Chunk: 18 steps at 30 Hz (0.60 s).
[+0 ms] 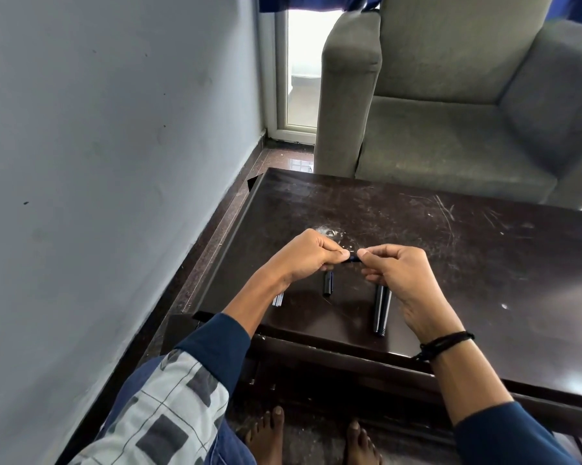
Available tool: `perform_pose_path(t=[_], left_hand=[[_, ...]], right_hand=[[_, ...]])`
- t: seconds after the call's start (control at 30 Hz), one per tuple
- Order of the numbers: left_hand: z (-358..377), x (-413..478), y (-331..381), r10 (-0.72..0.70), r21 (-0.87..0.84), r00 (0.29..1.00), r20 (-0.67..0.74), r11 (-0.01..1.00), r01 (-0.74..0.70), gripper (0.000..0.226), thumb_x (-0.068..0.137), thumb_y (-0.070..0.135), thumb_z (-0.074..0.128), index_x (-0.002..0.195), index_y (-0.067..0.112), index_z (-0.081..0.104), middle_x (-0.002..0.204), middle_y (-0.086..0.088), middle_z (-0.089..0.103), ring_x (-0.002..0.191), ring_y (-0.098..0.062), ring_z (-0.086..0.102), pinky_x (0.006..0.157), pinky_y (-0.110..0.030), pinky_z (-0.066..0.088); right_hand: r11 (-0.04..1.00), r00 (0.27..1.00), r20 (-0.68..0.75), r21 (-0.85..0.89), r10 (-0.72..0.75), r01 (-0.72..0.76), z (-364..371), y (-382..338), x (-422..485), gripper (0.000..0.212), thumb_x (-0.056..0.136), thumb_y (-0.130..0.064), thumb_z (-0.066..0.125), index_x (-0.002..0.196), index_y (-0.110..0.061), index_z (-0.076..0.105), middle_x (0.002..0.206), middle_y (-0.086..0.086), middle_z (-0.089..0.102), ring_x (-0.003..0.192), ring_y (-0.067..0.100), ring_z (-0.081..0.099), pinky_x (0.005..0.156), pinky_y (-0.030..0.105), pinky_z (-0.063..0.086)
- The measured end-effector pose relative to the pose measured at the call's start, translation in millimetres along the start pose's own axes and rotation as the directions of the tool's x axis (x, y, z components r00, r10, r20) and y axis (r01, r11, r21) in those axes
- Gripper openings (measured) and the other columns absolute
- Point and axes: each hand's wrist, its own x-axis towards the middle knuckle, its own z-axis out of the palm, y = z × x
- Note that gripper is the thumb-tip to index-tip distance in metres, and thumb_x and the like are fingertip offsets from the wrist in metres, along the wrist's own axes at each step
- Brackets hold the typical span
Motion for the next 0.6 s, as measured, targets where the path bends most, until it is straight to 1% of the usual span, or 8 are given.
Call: perform_pose_path(t=[0.07, 0.1, 0.17, 0.23, 0.3, 0.4, 0.5, 0.6], left_hand=[[0.0, 1.1, -2.0, -0.001, 0.001, 1.0, 0.007, 1.0, 0.001, 0.03, 0.097, 0.023, 0.065, 0.069, 0.017, 0.075, 0.057, 0.011, 0.06, 0.054, 0.003, 0.049, 0.077, -0.021, 0.041], [-0.4, 1.8, -2.8, 0.0, -0.007, 1.0, 0.008, 1.0, 0.0, 0.028, 0.097, 0.024, 0.066, 0.076, 0.009, 0.077, 0.062, 0.001, 0.061, 0.056, 0.0, 0.049, 0.078, -0.023, 0.042], [-0.7, 2.2, -3.7, -0.005, -0.026, 1.0, -0.001, 1.0, 0.005, 0.025, 0.097, 0.025, 0.066, 0.087, 0.006, 0.08, 0.066, -0.006, 0.059, 0.057, -0.002, 0.048, 0.077, -0.022, 0.042], [-1.1, 2.1, -3.2, 0.0, -0.048, 1.0, 0.007, 0.999, 0.0, 0.024, 0.097, 0.024, 0.065, 0.085, 0.011, 0.08, 0.06, 0.002, 0.057, 0.055, 0.0, 0.047, 0.073, -0.019, 0.041], [-1.2, 2.7, -3.8, 0.009, -0.04, 1.0, 0.005, 0.999, -0.009, 0.025, 0.097, 0.024, 0.065, 0.078, 0.017, 0.079, 0.058, 0.003, 0.054, 0.054, -0.001, 0.045, 0.073, -0.02, 0.04], [-1.0, 4.0, -5.8, 0.006, -0.036, 1.0, 0.001, 0.999, -0.006, 0.023, 0.097, 0.022, 0.066, 0.085, 0.008, 0.08, 0.06, 0.002, 0.057, 0.053, 0.0, 0.046, 0.071, -0.019, 0.041], [-0.6, 4.3, -5.7, 0.008, -0.051, 1.0, -0.005, 0.999, -0.008, 0.019, 0.097, 0.019, 0.066, 0.091, 0.008, 0.08, 0.062, 0.01, 0.065, 0.053, 0.005, 0.05, 0.066, -0.013, 0.041], [-1.6, 3.4, -4.2, 0.006, -0.043, 1.0, 0.007, 0.999, -0.006, 0.021, 0.098, 0.021, 0.063, 0.092, 0.009, 0.08, 0.051, 0.015, 0.057, 0.051, 0.004, 0.049, 0.064, -0.01, 0.04]], right_hand=[[0.999, 1.0, 0.011, -0.028, -0.016, 0.017, 0.0, 0.1, -0.4, 0.006, 0.089, -0.008, 0.078, 0.083, -0.005, 0.077, 0.07, 0.002, 0.071, 0.068, 0.012, 0.065, 0.067, 0.023, 0.056], [0.999, 1.0, 0.019, -0.033, -0.022, 0.022, -0.4, -0.4, -0.3, 0.005, 0.088, -0.007, 0.078, 0.083, -0.006, 0.077, 0.07, 0.001, 0.071, 0.067, 0.011, 0.064, 0.067, 0.022, 0.055], [1.0, 0.999, 0.03, -0.019, -0.023, 0.024, -2.0, -1.8, 0.1, 0.003, 0.085, -0.008, 0.081, 0.085, -0.008, 0.077, 0.072, 0.001, 0.072, 0.068, 0.009, 0.065, 0.068, 0.022, 0.056], [1.0, 1.0, 0.026, 0.01, -0.018, 0.018, -2.4, -1.9, 0.5, 0.009, 0.084, -0.014, 0.083, 0.09, -0.01, 0.077, 0.076, 0.002, 0.074, 0.069, 0.009, 0.068, 0.069, 0.023, 0.057], [1.0, 1.0, 0.005, 0.014, -0.002, 0.002, -1.6, -0.9, 0.8, 0.014, 0.087, -0.021, 0.082, 0.09, -0.009, 0.076, 0.077, 0.006, 0.075, 0.068, 0.011, 0.069, 0.067, 0.023, 0.056], [1.0, 1.0, 0.008, -0.023, -0.003, 0.003, -1.5, 1.0, 1.2, 0.011, 0.089, -0.013, 0.078, 0.085, -0.004, 0.076, 0.075, 0.01, 0.073, 0.068, 0.015, 0.066, 0.066, 0.025, 0.055], [0.999, 0.999, 0.038, -0.034, -0.017, 0.018, -3.0, -0.7, 1.6, 0.002, 0.087, -0.006, 0.079, 0.088, -0.006, 0.077, 0.082, 0.014, 0.075, 0.075, 0.016, 0.068, 0.069, 0.026, 0.055], [1.0, 0.999, 0.034, -0.019, -0.015, 0.016, -3.4, -2.5, 1.0, 0.011, 0.086, -0.017, 0.082, 0.094, -0.012, 0.077, 0.083, 0.004, 0.075, 0.074, 0.009, 0.069, 0.069, 0.023, 0.056]])
